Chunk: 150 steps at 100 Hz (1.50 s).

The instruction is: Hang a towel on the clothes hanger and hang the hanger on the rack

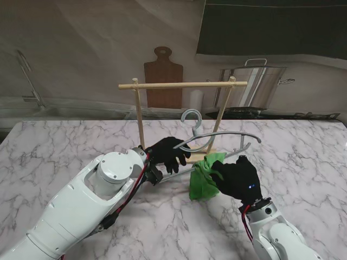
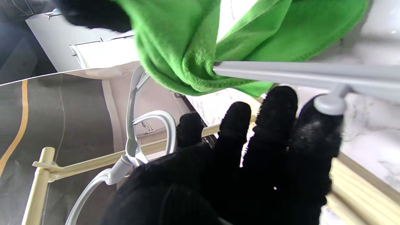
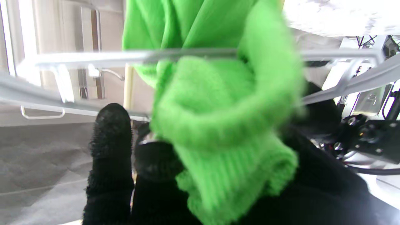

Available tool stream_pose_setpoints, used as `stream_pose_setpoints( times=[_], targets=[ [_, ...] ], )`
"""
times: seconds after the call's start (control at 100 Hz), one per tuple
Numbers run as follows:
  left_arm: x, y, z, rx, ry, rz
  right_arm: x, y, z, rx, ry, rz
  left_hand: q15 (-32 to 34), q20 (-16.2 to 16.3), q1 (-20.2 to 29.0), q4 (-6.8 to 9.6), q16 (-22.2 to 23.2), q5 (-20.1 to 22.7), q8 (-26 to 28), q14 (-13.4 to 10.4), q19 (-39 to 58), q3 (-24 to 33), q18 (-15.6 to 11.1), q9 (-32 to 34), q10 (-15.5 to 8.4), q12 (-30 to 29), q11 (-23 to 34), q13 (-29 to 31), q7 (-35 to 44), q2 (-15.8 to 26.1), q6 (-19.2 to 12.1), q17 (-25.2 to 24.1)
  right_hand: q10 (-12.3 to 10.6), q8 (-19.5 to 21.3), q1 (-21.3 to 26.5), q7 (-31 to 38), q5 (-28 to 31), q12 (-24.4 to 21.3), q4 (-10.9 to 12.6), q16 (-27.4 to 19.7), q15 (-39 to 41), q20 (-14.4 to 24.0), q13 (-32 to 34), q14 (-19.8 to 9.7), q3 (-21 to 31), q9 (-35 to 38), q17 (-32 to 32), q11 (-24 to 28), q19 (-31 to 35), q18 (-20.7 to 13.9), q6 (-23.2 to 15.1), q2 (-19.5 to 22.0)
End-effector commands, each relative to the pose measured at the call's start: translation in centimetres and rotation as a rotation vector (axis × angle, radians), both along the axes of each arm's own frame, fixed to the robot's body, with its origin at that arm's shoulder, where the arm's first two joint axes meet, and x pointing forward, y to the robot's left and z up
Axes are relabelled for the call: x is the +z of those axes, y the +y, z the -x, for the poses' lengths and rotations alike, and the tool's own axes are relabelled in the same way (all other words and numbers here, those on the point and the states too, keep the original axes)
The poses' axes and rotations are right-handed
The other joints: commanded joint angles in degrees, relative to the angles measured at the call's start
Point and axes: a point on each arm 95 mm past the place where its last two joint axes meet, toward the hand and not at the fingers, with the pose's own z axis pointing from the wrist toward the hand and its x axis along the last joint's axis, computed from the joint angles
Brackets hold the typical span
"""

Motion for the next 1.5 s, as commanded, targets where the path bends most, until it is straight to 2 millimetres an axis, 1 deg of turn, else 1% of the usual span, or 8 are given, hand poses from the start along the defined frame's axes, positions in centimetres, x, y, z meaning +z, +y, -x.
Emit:
stream_pose_setpoints(
  times=[0.0, 0.44, 0.64, 0.94, 1.07, 1.14, 1.32, 1.49],
  targets=[
    [1.3, -0.3, 0.0, -0.015, -0.032, 0.014, -1.5, 0.2, 0.7, -0.014, 0.054, 0.006, 1.76, -0.35, 4.1, -1.66, 0.93, 3.31, 1.87, 3.88, 13.83, 1.83, -3.49, 1.42, -0.9, 0.63, 2.01, 1.82, 3.79, 1.55, 0.42, 3.04, 0.36, -0.14, 3.32, 3.38, 1.73, -0.54, 0.06, -1.44, -0.32, -0.17, 1.14, 0.04, 2.85, 2.8, -0.34, -1.01, 1.34, 1.14, -1.86, 3.11],
    [2.7, 0.9, 0.1, 0.011, -0.082, 0.028, -3.2, -1.1, 1.5, -0.095, 0.135, -0.033, 1.81, -0.72, 4.08, -1.63, 0.98, 3.48, 1.82, 3.92, 14.29, 1.84, -3.22, 1.67, -0.88, 0.62, 2.05, 2.08, 3.71, 1.5, 0.41, 3.58, 0.61, -0.47, 3.38, 3.21, 1.64, -1.56, 0.1, -1.69, -0.66, -0.51, 1.1, 0.68, 2.8, 3.33, -0.41, -1.12, 1.25, 1.62, -0.87, 3.26],
    [2.1, 0.4, 0.4, -0.034, -0.051, 0.026, -3.7, -0.2, 1.3, -0.052, 0.126, -0.056, 1.76, -1.02, 4.09, -1.57, 0.95, 3.47, 1.85, 3.92, 14.1, 1.74, -3.57, 1.67, -1.03, 0.61, 2.0, 2.07, 3.65, 1.54, 0.27, 3.26, 1.38, -2.33, -0.27, -0.47, -7.62, -3.92, 0.91, -7.94, -17.63, -0.08, -0.71, 2.73, -2.91, -7.81, -7.14, -4.34, -1.29, 0.17, -5.0, 8.1],
    [0.3, -0.2, 0.6, -0.062, -0.006, 0.015, -2.8, -0.1, 1.2, -0.045, 0.085, -0.096, 1.7, -1.15, 4.09, -1.48, 0.93, 3.45, 1.9, 3.98, 14.14, 1.65, -3.58, 1.66, -0.93, 0.58, 1.92, 1.97, 3.57, 1.56, 0.23, 3.23, 0.64, -4.71, 4.99, 3.01, -4.89, -4.61, 0.91, -5.1, -11.09, 0.38, 1.04, 1.77, -2.89, -3.22, -4.87, -1.36, -0.6, 0.5, -3.72, 7.4],
    [0.4, -0.1, 0.7, -0.052, -0.014, 0.023, -3.2, -0.1, 1.3, -0.039, 0.103, -0.075, 1.69, -1.17, 4.09, -1.48, 0.93, 3.49, 1.93, 3.89, 14.12, 1.63, -3.51, 1.63, -1.0, 0.62, 1.97, 1.87, 3.6, 1.52, 0.31, 3.12, 1.44, -2.57, -8.77, -2.53, -5.93, -5.14, 2.29, -7.66, -17.55, 0.49, -0.94, 2.96, 0.86, -7.42, -6.75, -3.56, -1.14, 0.31, -4.85, 6.14],
    [0.7, 0.0, 0.6, -0.049, -0.025, 0.022, -3.3, -0.3, 1.3, -0.043, 0.098, -0.06, 1.74, -1.18, 4.07, -1.46, 0.95, 3.43, 1.93, 3.9, 14.14, 1.68, -3.48, 1.64, -1.05, 0.63, 2.01, 1.91, 3.58, 1.52, 0.27, 3.11, 1.94, 4.35, -19.1, -10.15, -7.38, -6.11, 7.97, -7.5, -23.7, 0.39, -7.89, 2.85, 1.62, -13.5, -9.04, -6.2, -2.54, 0.76, -4.7, 6.76],
    [1.2, 0.3, 0.5, -0.054, -0.041, 0.007, -3.1, -0.6, 1.5, -0.062, 0.093, -0.06, 1.84, -1.11, 4.09, -1.44, 0.97, 3.5, 1.94, 3.92, 14.37, 1.71, -3.69, 1.73, -1.05, 0.66, 2.09, 1.98, 3.6, 1.38, 0.44, 3.21, 2.71, 7.32, -25.74, -16.24, -16.8, -9.25, 8.7, -9.85, -33.17, 0.85, -23.77, 1.97, -7.99, -29.07, -15.61, -12.04, -5.05, 0.22, -5.55, 7.64],
    [1.3, 0.5, 0.4, -0.047, -0.051, 0.002, -2.7, -1.1, 1.7, -0.103, 0.075, -0.037, 1.84, -1.13, 4.08, -1.42, 0.95, 3.52, 1.95, 3.95, 14.39, 1.71, -3.62, 1.67, -1.1, 0.65, 2.08, 2.0, 3.61, 1.45, 0.36, 3.23, 4.61, 7.82, -27.04, -17.28, -17.62, -10.4, 9.25, -10.39, -32.69, 2.63, -37.02, 1.35, -13.53, -45.19, -21.49, -12.67, -5.82, -0.99, -5.96, 9.55]
  ],
)
